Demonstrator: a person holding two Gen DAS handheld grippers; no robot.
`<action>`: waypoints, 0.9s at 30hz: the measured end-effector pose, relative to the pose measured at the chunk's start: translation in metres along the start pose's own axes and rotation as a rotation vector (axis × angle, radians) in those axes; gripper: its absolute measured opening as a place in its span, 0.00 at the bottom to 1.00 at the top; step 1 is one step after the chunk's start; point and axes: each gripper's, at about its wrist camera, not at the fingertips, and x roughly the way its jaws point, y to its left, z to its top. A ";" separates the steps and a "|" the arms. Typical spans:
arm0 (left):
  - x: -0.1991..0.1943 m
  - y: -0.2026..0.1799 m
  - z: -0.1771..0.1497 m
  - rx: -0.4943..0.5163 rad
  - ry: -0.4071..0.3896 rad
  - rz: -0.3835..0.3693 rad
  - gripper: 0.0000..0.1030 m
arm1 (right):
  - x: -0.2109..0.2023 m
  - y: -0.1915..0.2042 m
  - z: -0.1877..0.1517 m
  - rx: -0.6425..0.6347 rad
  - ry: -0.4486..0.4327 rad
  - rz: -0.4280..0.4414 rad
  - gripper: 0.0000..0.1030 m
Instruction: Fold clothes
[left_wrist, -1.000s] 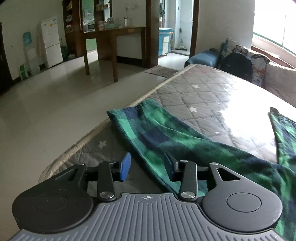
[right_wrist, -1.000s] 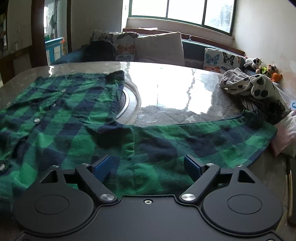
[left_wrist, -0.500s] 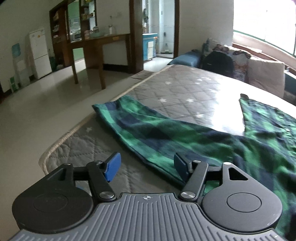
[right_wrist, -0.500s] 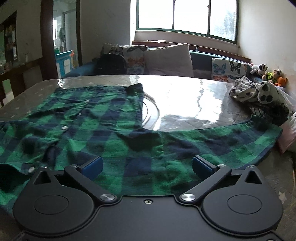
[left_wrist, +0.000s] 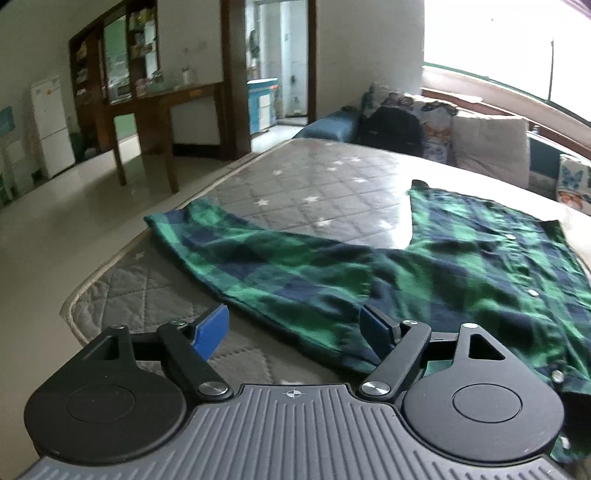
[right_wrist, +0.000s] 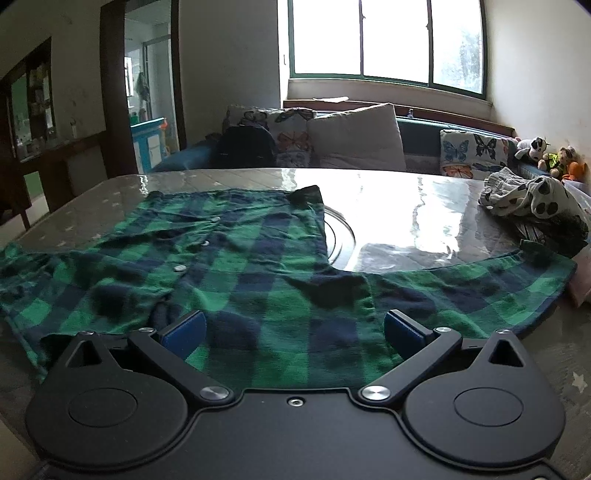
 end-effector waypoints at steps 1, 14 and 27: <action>-0.002 -0.003 -0.001 0.004 0.000 -0.011 0.77 | -0.001 0.002 -0.001 0.002 -0.002 0.003 1.00; -0.022 -0.043 -0.029 0.089 0.005 -0.098 0.77 | -0.017 0.015 -0.012 0.002 -0.009 0.001 1.00; -0.041 -0.067 -0.052 0.150 0.012 -0.171 0.78 | -0.040 0.022 -0.021 -0.004 -0.026 -0.001 1.00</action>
